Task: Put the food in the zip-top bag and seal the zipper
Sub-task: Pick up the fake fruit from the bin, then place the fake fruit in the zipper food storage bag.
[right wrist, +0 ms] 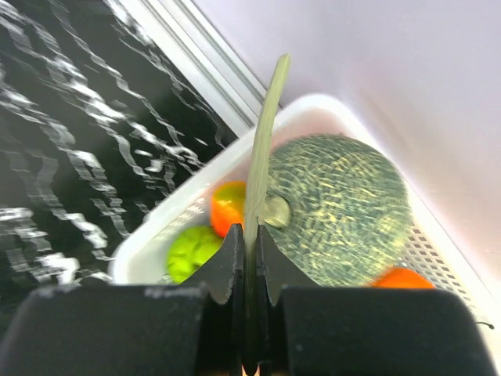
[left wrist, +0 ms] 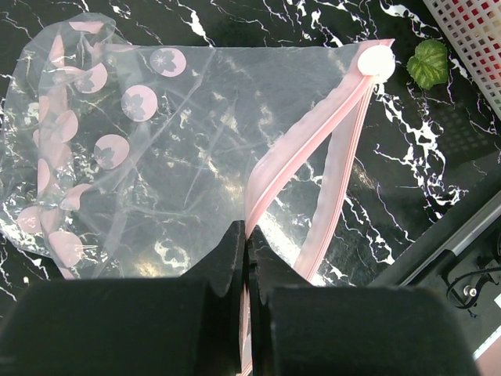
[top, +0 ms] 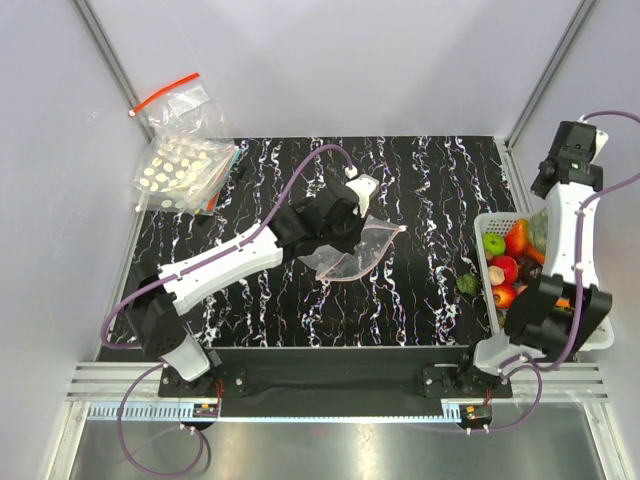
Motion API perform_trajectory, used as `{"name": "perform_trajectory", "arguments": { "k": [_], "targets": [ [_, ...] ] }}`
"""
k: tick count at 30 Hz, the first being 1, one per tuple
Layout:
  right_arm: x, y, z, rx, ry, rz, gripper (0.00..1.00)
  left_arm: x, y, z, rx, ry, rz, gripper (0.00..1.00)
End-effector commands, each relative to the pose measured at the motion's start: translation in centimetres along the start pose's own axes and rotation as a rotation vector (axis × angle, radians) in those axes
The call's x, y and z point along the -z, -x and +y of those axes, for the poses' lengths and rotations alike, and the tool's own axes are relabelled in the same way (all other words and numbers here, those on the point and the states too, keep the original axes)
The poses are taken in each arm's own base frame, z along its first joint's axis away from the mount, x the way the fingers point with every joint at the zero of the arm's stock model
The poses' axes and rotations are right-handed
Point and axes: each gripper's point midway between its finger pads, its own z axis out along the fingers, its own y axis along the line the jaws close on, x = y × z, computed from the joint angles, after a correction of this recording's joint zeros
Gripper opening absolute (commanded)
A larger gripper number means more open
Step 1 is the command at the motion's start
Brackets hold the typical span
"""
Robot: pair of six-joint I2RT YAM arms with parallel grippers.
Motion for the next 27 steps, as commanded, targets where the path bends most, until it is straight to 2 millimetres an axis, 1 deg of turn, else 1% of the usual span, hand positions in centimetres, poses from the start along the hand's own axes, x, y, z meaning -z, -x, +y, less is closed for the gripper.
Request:
{"name": "perform_trajectory", "arguments": {
  "k": [1,2,3,5,6,7,8,9,10,11,12,13,14,15,16,17,18,19,20,21,22,23,24,27],
  "targets": [
    [4.4,2.5,0.9,-0.06,0.122,-0.096,0.0,1.3,3.0,-0.5,-0.008,-0.003,-0.085,0.0],
    [4.9,2.5,1.4,-0.058,0.157,-0.095,0.0,1.4,3.1,-0.5,-0.007,-0.005,-0.088,0.0],
    [6.1,2.7,2.6,-0.057,0.229,-0.105,0.0,1.4,3.1,-0.5,-0.007,-0.006,-0.088,0.0],
    [7.5,2.7,4.0,-0.051,0.298,-0.117,0.0,1.6,3.2,-0.5,-0.006,-0.006,-0.094,0.0],
    [9.0,2.7,5.3,-0.041,0.35,-0.137,0.0,1.6,3.3,-0.6,-0.006,-0.008,-0.095,0.0],
    [9.9,2.8,6.1,-0.034,0.375,-0.152,0.0,1.7,3.5,-0.6,-0.008,-0.009,-0.099,0.0],
    [10.7,2.8,6.6,-0.031,0.393,-0.159,0.0,1.7,3.6,-0.5,-0.009,-0.005,-0.1,0.0],
    [12.2,3.0,7.0,-0.034,0.431,-0.181,0.0,1.8,3.7,-0.5,-0.009,-0.004,-0.096,0.0],
    [13.3,2.8,8.0,-0.02,0.475,-0.186,0.0,1.8,4.3,-0.6,-0.012,-0.004,-0.102,0.0],
    [14.2,2.9,8.3,-0.021,0.502,-0.196,0.0,1.9,4.6,-0.6,-0.013,-0.003,-0.104,0.0],
    [15.9,3.0,8.6,-0.024,0.55,-0.215,0.0,2.0,4.8,-0.6,-0.015,0.0,-0.1,0.0],
    [17.0,2.9,9.0,-0.021,0.581,-0.224,0.0,2.2,5.6,-0.8,-0.018,-0.003,-0.115,0.0],
    [18.0,2.7,9.4,-0.016,0.625,-0.225,0.0,2.3,5.9,-0.9,-0.019,-0.004,-0.118,0.0],
    [20.1,2.9,9.5,-0.027,0.682,-0.251,0.0,2.5,6.1,-0.7,-0.019,0.004,-0.117,0.0],
    [21.3,2.7,9.7,-0.023,0.724,-0.256,0.0,2.5,6.8,-0.9,-0.021,0.002,-0.124,0.0],
    [22.5,2.7,10.0,-0.018,0.775,-0.264,0.0,2.5,7.1,-0.9,-0.019,0.003,-0.124,0.0],
    [25.2,2.4,10.3,-0.013,0.877,-0.282,0.0,2.2,7.0,-0.8,-0.02,0.006,-0.107,0.0],
    [26.4,2.5,10.4,-0.02,0.919,-0.296,0.0,2.3,7.9,-0.9,-0.015,0.001,-0.123,0.0],
    [27.8,2.4,10.4,-0.024,0.967,-0.31,0.0,2.2,8.1,-1.1,-0.013,-0.004,-0.122,0.0],
    [30.2,1.9,10.5,-0.019,1.059,-0.324,0.0,1.7,8.0,-1.2,-0.01,-0.011,-0.11,0.0],
    [31.3,2.1,10.4,-0.022,1.093,-0.343,0.0,1.7,8.7,-1.4,-0.004,-0.02,-0.124,0.0],
    [32.3,2.0,10.2,-0.026,1.116,-0.353,0.0,1.5,8.8,-1.6,-0.001,-0.028,-0.122,0.0],
    [33.9,1.9,9.8,-0.028,1.158,-0.372,0.0,0.8,8.9,-1.9,0.001,-0.036,-0.116,0.0],
    [36.1,1.9,9.1,-0.03,1.199,-0.401,0.0,-0.1,9.0,-2.6,0.01,-0.067,-0.099,0.0]
  ]
}}
